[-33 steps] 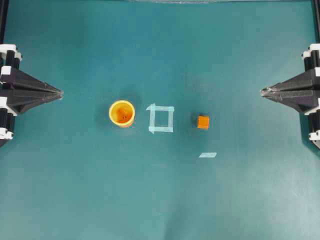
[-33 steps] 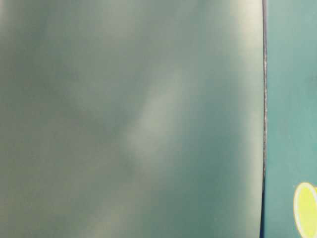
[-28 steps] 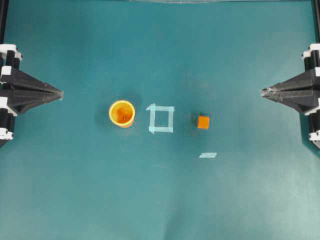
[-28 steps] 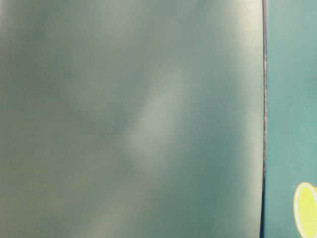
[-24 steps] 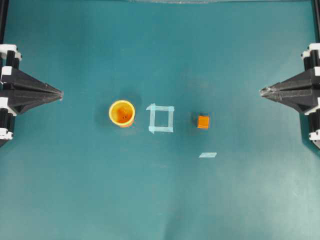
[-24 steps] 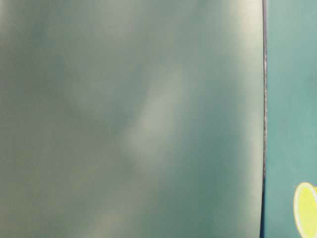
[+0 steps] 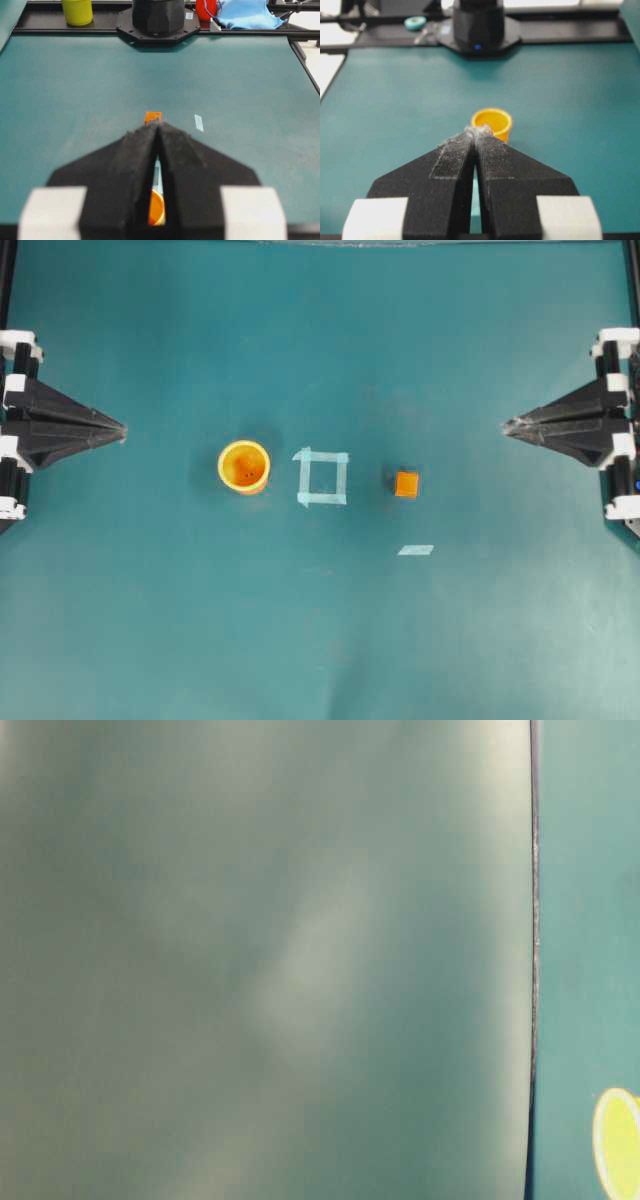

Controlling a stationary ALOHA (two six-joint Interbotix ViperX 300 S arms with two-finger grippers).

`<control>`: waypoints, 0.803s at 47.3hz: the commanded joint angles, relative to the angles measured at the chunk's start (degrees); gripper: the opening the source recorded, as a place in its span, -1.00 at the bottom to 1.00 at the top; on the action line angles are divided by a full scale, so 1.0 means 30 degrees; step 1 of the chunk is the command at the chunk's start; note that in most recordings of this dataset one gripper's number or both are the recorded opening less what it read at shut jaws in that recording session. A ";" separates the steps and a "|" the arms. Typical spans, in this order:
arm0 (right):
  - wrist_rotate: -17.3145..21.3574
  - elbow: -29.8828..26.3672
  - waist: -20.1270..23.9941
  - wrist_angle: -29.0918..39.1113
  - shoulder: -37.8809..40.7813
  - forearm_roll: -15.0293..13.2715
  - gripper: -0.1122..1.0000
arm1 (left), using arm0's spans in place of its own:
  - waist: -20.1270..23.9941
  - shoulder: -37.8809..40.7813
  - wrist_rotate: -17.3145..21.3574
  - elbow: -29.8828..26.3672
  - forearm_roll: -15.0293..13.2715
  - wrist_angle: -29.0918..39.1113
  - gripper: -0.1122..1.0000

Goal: Move the block backward with right arm.
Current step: 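Open the right gripper and start moving it toward the orange cube, then move the open right gripper left and lower it around the orange cube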

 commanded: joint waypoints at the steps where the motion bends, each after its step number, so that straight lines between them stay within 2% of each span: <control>1: 0.0029 -0.0791 -0.0088 -0.0059 0.0615 0.0029 -0.71 | -0.0029 0.0059 -0.0059 -0.0527 0.0029 0.0088 -0.80; 12: 0.0029 -0.1729 -0.0469 0.0586 0.2637 0.0029 -0.02 | -0.0029 0.0059 -0.0059 -0.0645 0.0029 0.0352 -0.79; 18: 0.0029 -0.2373 -0.0703 0.1641 0.4189 0.0029 0.19 | 0.0000 0.0059 -0.0059 -0.0674 0.0029 0.0410 -0.80; 38: 0.0029 -0.4248 -0.1055 0.4307 1.0459 0.0029 0.22 | -0.0029 0.0029 -0.0088 -0.0674 0.0029 0.0410 -0.80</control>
